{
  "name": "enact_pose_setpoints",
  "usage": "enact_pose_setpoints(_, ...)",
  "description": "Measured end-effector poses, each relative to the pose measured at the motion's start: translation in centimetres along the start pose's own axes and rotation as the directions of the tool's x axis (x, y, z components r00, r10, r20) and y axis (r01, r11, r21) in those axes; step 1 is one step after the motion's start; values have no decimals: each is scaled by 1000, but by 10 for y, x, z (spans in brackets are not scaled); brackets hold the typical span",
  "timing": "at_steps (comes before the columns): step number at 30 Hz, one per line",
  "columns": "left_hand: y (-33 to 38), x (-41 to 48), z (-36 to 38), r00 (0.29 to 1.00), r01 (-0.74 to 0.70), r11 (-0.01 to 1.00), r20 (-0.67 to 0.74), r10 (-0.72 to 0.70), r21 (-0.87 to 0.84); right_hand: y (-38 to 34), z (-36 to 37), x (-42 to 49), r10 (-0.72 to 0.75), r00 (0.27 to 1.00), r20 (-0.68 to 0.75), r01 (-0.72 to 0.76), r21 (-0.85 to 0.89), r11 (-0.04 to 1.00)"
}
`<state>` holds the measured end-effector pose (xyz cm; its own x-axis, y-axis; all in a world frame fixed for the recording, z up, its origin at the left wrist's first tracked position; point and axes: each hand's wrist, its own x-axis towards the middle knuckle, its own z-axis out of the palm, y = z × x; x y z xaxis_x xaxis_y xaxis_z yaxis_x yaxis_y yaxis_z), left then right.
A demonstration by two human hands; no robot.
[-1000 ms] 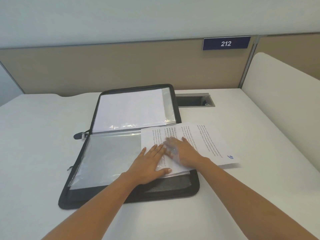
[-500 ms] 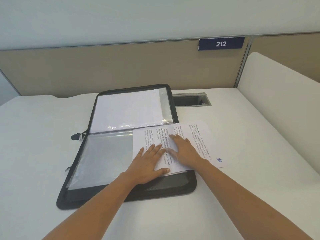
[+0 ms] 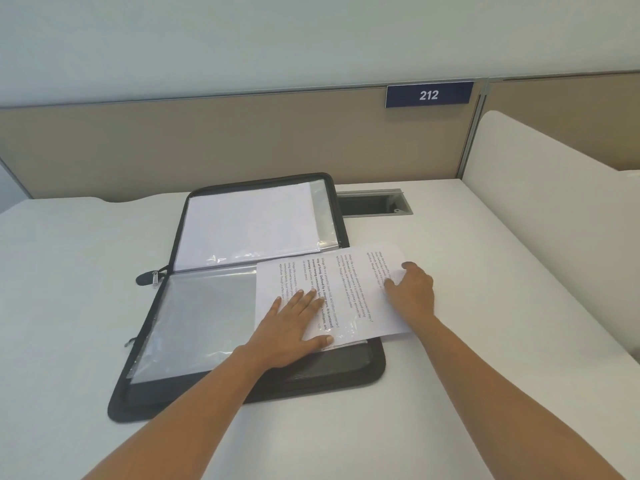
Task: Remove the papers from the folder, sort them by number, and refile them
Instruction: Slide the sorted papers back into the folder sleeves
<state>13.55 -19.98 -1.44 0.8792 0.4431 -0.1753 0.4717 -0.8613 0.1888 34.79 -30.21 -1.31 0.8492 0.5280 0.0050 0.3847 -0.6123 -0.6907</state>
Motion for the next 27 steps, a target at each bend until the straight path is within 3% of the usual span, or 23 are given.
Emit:
enact_pose_setpoints(4, -1, 0, 0, 1000, -1, 1000, 2, 1, -8, -7, 2, -6, -16, 999, 33, 13, 104, 995)
enact_pose_setpoints(19, 0, 0, 2, 1000, 19, 1000, 13, -19, 7, -54, 23, -31, -231, 952, 198, 199, 170, 965)
enact_pose_setpoints(27, -1, 1, 6, 1000, 18, 1000, -10, -18, -4, -67, 32, -36, -185, 916, 356, 96, 254, 963)
